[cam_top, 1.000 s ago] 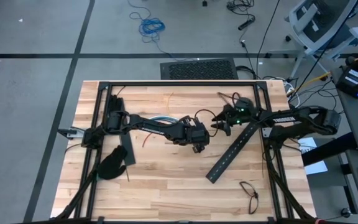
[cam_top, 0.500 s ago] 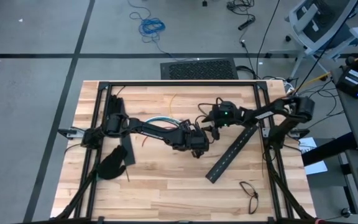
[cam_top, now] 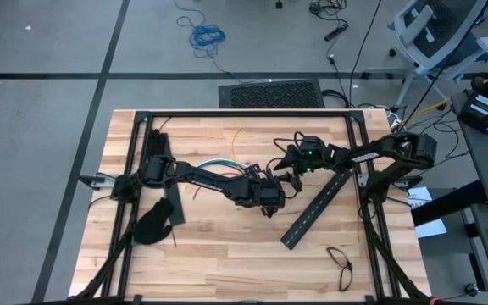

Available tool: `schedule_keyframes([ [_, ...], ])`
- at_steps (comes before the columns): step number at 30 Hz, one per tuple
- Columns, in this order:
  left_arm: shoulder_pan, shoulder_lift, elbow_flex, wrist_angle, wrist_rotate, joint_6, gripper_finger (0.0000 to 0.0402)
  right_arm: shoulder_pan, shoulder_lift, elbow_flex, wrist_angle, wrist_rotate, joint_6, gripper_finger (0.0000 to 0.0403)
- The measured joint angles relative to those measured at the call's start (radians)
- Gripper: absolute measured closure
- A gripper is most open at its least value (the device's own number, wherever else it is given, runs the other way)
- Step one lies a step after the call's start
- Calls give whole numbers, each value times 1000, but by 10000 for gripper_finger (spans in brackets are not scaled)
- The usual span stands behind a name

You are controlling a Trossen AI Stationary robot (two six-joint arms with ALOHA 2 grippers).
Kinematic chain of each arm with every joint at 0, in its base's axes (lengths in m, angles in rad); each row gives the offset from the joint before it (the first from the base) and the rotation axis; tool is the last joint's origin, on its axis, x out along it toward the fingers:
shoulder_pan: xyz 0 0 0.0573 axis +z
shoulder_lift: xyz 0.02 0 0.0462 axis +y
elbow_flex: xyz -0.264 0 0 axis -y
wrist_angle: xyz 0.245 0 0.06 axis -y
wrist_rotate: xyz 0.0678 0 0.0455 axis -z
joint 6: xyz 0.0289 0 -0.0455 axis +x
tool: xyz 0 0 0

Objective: Ziptie cables

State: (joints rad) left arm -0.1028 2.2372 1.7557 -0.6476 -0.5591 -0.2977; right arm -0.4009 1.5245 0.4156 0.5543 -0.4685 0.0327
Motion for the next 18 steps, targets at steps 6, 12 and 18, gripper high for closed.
schedule_keyframes([
  [6,1,0,0,2,0,2,401,27,0,0,-98,-27,-44,207],
  [12,3,-1,0,3,0,19,401,66,0,-1,-86,-31,-45,207],
  [18,4,-1,0,3,0,19,401,76,0,-1,-86,0,-41,239],
])
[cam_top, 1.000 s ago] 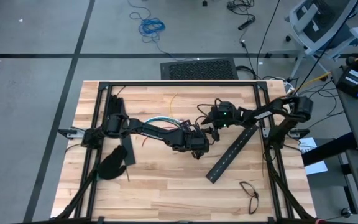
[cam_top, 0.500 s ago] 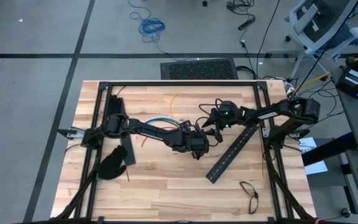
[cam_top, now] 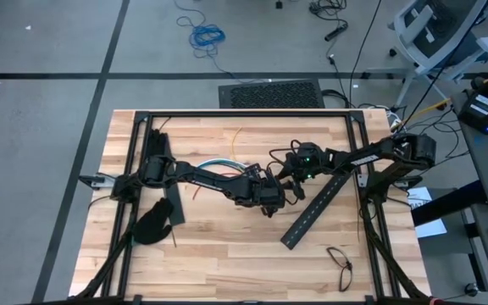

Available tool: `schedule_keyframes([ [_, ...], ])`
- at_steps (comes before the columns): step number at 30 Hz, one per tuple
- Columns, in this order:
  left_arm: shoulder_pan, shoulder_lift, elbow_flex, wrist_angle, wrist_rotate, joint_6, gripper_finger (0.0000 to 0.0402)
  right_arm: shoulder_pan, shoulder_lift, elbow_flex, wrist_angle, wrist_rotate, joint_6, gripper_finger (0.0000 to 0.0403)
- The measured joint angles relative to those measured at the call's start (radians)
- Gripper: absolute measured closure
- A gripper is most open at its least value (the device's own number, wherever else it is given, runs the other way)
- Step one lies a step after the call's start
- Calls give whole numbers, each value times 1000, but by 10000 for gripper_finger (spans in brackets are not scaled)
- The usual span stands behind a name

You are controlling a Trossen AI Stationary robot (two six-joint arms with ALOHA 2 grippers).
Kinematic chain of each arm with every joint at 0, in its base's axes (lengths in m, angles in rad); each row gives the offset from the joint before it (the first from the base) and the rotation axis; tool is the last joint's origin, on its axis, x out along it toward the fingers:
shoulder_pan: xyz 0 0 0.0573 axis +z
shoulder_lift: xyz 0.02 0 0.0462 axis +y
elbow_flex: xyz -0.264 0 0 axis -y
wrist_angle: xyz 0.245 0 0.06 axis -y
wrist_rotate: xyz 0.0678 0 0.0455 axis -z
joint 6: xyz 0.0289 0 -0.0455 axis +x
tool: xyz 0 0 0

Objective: Ziptie cables

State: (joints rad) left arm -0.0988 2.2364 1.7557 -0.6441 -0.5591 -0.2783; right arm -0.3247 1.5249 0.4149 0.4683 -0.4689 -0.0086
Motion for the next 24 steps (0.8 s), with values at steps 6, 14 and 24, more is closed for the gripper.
schedule_keyframes([
  [6,0,0,0,0,0,0,401,1,0,0,6,25,-7,314],
  [14,0,0,0,0,0,0,401,1,2,0,-4,30,-14,384],
  [24,2,0,0,29,-20,-1,401,-25,3,0,-30,50,71,402],
])
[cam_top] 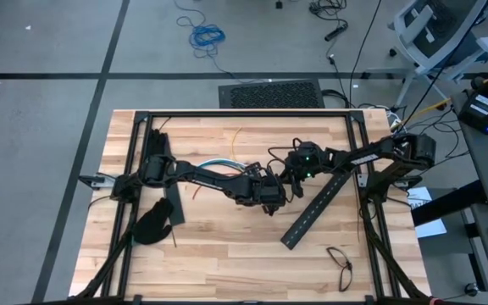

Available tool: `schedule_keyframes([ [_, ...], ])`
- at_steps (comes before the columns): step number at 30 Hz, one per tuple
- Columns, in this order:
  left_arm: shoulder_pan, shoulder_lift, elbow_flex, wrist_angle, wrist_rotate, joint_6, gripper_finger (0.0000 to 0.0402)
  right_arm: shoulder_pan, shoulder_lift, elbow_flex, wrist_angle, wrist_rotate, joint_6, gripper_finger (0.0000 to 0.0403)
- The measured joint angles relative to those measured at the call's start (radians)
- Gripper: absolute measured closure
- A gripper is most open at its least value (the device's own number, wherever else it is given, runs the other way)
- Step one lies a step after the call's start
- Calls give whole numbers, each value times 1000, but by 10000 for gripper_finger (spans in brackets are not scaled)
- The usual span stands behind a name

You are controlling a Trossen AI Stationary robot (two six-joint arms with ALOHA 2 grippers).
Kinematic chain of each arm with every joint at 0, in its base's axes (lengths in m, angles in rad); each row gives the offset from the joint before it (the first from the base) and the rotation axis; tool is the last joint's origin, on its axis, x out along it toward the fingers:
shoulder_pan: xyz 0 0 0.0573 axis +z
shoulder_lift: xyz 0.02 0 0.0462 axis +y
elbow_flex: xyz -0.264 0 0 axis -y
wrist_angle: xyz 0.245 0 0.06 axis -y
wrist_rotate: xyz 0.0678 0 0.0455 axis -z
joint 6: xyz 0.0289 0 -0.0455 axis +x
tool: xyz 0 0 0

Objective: Ziptie cables

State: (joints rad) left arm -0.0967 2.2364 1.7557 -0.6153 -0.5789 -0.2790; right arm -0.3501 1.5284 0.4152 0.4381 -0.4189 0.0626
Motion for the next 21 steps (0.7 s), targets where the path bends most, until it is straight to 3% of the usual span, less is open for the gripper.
schedule_keyframes([
  [13,0,0,4,-90,-13,-33,401,-90,-1,3,-56,-10,58,403],
  [21,-4,0,-3,-198,-8,-55,401,-104,2,-6,-103,82,62,403],
])
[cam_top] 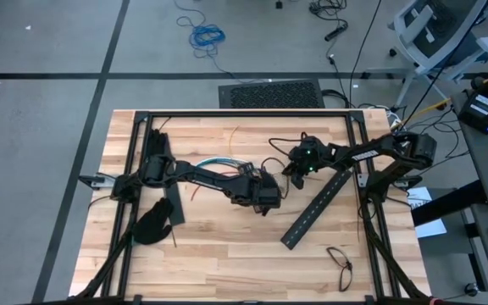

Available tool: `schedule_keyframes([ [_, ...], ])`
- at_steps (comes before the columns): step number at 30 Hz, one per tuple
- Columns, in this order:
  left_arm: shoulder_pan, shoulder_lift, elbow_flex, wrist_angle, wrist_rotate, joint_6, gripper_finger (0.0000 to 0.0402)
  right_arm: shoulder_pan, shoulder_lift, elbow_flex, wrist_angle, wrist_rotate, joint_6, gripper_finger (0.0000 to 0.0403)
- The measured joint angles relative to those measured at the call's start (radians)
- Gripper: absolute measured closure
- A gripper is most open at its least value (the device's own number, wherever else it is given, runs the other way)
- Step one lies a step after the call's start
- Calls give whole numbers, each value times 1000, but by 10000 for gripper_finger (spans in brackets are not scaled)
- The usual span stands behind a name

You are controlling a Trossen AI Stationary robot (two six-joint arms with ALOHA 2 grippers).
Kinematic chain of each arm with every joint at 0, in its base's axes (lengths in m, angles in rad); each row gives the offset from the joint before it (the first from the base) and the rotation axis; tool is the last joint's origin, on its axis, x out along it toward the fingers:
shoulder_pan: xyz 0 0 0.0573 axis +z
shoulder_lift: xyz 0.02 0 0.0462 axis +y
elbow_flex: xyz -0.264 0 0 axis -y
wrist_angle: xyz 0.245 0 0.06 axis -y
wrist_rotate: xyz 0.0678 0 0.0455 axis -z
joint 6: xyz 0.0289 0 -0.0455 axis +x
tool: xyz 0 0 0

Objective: Ziptie cables

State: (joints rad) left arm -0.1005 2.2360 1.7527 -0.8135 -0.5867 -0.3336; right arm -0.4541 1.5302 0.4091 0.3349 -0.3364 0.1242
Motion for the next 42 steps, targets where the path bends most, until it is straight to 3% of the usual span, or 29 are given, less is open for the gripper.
schedule_keyframes([
  [7,2,0,1,-49,-15,-2,401,-27,0,-17,35,-9,-1,402],
  [17,57,0,3,100,-24,-71,401,9,-1,-15,56,-36,24,402],
  [24,84,0,3,216,117,28,401,30,-1,-15,88,-32,35,402],
  [39,141,0,3,283,144,113,402,30,-1,-14,127,-33,8,403],
  [42,160,0,3,305,227,110,402,30,-1,-14,133,-35,2,403],
])
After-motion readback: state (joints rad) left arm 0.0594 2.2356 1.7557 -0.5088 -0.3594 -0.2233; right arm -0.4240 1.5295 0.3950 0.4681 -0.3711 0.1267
